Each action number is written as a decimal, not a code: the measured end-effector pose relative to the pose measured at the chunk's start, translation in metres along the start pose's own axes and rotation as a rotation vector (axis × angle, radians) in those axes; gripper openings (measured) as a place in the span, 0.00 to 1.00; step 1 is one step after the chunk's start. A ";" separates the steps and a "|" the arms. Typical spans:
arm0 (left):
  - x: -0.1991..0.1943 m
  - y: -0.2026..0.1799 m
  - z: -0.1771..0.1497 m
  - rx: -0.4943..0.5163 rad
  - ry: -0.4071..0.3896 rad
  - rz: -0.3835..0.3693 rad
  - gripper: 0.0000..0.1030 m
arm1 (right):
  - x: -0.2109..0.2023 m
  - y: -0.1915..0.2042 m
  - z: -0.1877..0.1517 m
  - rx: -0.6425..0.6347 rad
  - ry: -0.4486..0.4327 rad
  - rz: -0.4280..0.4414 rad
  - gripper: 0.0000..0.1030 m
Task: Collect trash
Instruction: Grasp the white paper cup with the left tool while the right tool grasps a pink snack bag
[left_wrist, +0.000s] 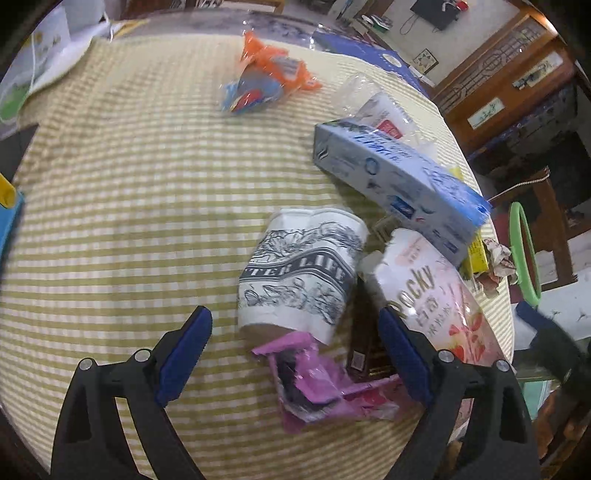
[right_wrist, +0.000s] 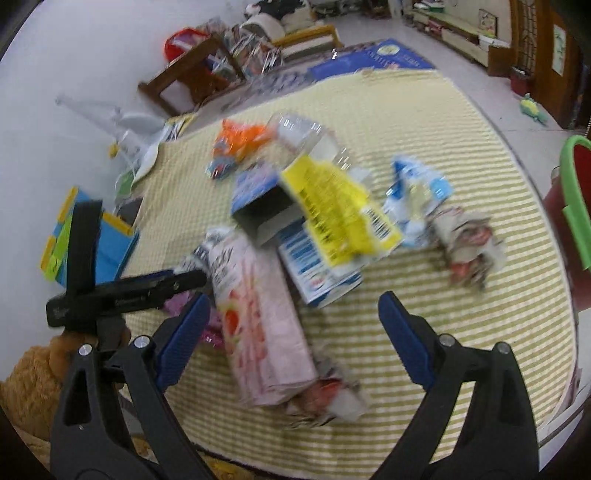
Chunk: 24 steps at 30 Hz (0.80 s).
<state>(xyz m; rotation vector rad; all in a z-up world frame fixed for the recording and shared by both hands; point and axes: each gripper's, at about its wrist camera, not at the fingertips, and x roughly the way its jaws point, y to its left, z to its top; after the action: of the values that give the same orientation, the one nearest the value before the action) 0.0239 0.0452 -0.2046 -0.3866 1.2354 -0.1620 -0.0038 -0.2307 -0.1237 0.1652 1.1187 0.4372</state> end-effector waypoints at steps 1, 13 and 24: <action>0.003 0.003 0.002 0.003 0.004 -0.005 0.81 | 0.005 0.003 -0.001 0.000 0.016 0.008 0.89; 0.031 -0.020 0.033 0.100 -0.027 0.029 0.62 | 0.059 0.027 -0.005 -0.047 0.166 0.020 0.55; -0.017 -0.062 0.059 0.195 -0.283 0.213 0.60 | 0.000 0.046 0.013 -0.088 -0.052 0.092 0.44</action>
<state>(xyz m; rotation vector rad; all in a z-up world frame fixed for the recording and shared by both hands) 0.0790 0.0056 -0.1502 -0.1020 0.9640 -0.0417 -0.0045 -0.1878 -0.1021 0.1501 1.0416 0.5600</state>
